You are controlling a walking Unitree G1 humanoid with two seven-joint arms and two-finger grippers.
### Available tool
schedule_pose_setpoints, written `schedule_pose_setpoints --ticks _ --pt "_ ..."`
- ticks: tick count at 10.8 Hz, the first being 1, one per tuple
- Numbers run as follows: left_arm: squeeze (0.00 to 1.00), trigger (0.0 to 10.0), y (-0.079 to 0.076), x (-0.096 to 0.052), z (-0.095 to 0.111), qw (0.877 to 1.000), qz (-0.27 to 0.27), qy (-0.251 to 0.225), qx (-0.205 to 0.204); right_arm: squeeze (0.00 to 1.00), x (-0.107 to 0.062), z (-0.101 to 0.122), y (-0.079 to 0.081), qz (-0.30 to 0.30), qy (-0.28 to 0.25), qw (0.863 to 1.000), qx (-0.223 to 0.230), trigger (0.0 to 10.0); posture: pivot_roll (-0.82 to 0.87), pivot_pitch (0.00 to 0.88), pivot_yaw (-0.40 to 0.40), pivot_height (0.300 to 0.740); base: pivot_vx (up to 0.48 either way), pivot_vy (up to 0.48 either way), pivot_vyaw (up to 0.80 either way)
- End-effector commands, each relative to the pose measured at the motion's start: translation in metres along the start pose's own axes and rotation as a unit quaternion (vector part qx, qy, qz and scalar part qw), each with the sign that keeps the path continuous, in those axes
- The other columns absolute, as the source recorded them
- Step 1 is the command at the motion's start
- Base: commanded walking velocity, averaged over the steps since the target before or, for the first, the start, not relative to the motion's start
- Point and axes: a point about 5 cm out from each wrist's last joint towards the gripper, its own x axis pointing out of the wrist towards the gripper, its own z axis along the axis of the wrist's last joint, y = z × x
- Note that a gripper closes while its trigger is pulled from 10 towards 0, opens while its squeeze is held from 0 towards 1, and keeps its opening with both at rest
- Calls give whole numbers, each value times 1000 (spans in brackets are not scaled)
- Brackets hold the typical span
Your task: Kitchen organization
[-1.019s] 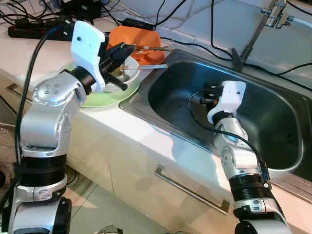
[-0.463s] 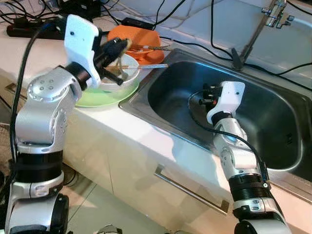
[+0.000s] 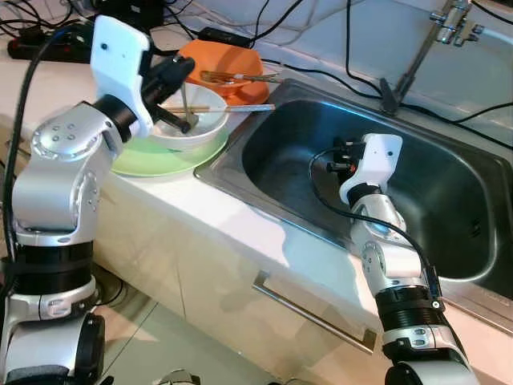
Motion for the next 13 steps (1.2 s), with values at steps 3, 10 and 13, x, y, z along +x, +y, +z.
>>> schedule_pose_setpoints --ticks 3,10,13 --pt "0 10000 -5 4 6 1000 -10 -13 6 0 2 1 -1 -1 -3 1000 0 10000 -19 54 -142 740 0 0 0" --pt "0 10000 0 5 21 999 -12 -30 3 0 2 0 -1 -1 -1 1000 -1 10000 -16 53 -141 740 0 0 0" --pt "0 10000 1 6 30 997 -33 -38 -49 0 3 0 0 1 -2 1000 0 10000 -12 48 -139 740 0 0 0"
